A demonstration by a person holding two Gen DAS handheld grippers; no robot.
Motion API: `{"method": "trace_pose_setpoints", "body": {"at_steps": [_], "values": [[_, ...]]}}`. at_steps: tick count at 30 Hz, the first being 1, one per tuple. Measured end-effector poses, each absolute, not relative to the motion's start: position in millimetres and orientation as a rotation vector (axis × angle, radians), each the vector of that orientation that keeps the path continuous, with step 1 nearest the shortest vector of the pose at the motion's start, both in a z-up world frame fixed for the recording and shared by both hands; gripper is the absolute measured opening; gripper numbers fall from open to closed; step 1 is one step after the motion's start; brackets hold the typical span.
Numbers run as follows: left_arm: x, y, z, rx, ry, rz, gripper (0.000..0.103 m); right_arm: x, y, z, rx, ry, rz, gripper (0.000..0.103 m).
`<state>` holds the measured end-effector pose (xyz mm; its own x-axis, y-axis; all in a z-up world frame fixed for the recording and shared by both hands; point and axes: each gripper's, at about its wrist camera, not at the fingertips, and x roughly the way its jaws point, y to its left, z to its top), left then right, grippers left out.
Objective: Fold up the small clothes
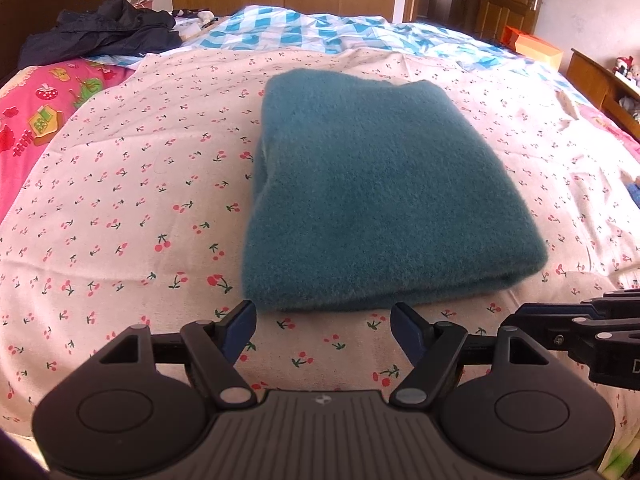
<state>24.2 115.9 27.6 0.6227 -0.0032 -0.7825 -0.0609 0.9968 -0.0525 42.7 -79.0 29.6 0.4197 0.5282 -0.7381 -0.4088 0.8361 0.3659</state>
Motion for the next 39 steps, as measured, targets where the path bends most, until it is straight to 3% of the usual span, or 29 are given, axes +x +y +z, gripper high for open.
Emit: {"method": "trace_pose_setpoints", "body": {"at_steps": [35, 39], "values": [[32.9, 118.6, 20.3, -0.093, 1.003, -0.007, 0.079, 38.4, -78.4, 31.2, 0.138, 0.966, 0.572, 0.018], [32.6, 116.5, 20.3, -0.082, 1.003, 0.008, 0.079, 38.0, -77.7, 31.1, 0.119, 0.956, 0.558, 0.026]]}}
